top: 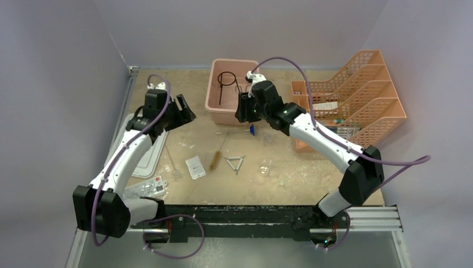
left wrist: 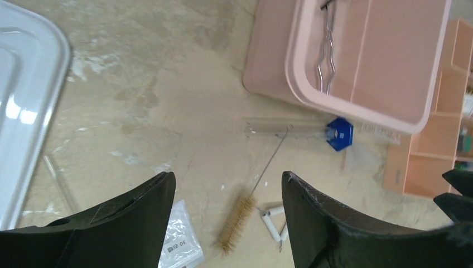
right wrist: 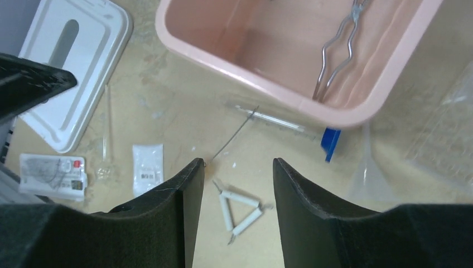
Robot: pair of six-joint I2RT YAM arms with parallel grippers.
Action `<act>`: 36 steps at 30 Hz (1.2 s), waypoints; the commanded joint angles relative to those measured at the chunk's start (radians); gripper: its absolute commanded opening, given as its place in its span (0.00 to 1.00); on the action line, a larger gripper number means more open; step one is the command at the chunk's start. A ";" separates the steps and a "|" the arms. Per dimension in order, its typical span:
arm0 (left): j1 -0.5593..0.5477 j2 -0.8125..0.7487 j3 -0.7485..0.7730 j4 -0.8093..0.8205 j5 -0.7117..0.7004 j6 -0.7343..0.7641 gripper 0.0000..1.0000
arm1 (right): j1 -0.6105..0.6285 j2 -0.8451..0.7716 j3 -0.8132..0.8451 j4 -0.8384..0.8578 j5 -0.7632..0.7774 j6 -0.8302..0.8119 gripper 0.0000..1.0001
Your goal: Organize the chemistry lab equipment
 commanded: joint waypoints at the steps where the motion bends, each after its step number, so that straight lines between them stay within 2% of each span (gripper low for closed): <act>1: -0.111 0.003 -0.064 0.126 -0.030 0.093 0.67 | -0.009 -0.112 -0.111 0.083 -0.023 0.198 0.51; 5: -0.216 0.024 -0.164 0.284 -0.055 0.081 0.59 | -0.014 -0.189 -0.191 0.121 -0.001 0.261 0.51; 8: -0.310 0.033 -0.224 0.398 -0.144 0.104 0.57 | -0.035 -0.230 -0.227 0.113 0.034 0.311 0.51; 11: -0.374 0.066 -0.245 0.452 -0.244 0.153 0.52 | -0.061 -0.269 -0.284 0.101 0.087 0.355 0.51; 13: -0.403 0.104 -0.239 0.472 -0.263 0.191 0.51 | -0.085 -0.293 -0.328 0.102 0.103 0.382 0.52; 23: -0.521 0.358 -0.134 0.458 -0.299 0.285 0.53 | -0.212 -0.312 -0.439 0.093 0.099 0.442 0.52; 30: -0.538 0.428 -0.086 0.420 -0.281 0.324 0.41 | -0.249 -0.264 -0.425 0.115 0.067 0.422 0.51; 36: -0.547 0.477 -0.077 0.368 -0.259 0.346 0.35 | -0.261 -0.233 -0.419 0.142 0.047 0.421 0.51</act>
